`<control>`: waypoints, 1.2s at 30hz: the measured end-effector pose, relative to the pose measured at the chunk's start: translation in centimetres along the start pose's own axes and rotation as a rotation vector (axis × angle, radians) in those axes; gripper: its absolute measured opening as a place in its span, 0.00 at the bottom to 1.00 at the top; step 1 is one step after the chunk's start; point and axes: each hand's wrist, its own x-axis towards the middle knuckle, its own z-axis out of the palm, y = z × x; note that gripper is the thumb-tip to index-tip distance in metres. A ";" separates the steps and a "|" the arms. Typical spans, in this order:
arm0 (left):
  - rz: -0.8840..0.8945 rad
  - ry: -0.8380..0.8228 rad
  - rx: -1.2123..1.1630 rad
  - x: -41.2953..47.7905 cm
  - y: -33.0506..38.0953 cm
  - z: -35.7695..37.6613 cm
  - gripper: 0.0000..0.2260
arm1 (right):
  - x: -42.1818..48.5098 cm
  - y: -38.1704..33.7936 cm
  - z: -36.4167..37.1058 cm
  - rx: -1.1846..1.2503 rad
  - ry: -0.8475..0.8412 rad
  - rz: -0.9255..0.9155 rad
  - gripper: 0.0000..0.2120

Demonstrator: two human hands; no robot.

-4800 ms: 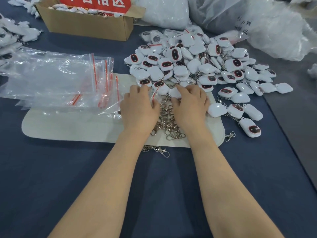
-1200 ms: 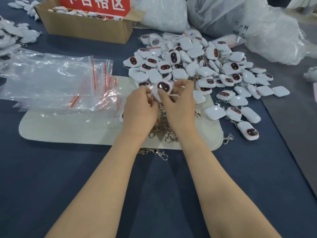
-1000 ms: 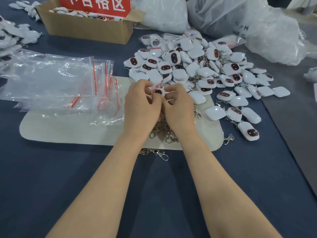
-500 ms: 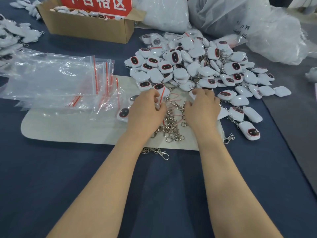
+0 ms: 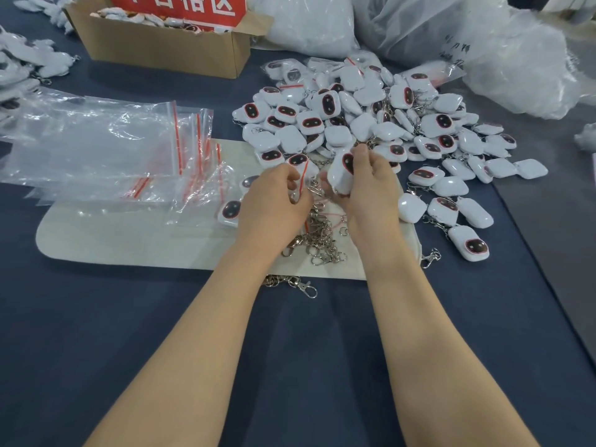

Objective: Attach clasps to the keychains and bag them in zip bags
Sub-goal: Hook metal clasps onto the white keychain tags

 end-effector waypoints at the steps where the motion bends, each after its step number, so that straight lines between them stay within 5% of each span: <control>1: 0.004 0.003 -0.002 0.0 0.1 0.0 0.11 | 0.0 0.0 0.1 0.038 -0.015 0.044 0.09; 7: 0.008 -0.003 0.009 -0.1 0.1 -0.1 0.11 | -0.1 0.4 -0.4 0.117 -0.267 0.125 0.07; 19: 0.011 -0.010 0.033 -0.1 0.1 0.0 0.11 | 0.5 1.6 0.0 0.043 -0.164 0.001 0.14; 26: -0.005 0.003 0.064 0.0 0.0 0.2 0.10 | 0.7 1.3 -0.4 0.278 -0.250 0.059 0.09; 36: -0.003 0.000 0.074 0.0 -0.1 0.3 0.11 | 0.4 1.4 -0.5 0.164 -0.304 -0.021 0.05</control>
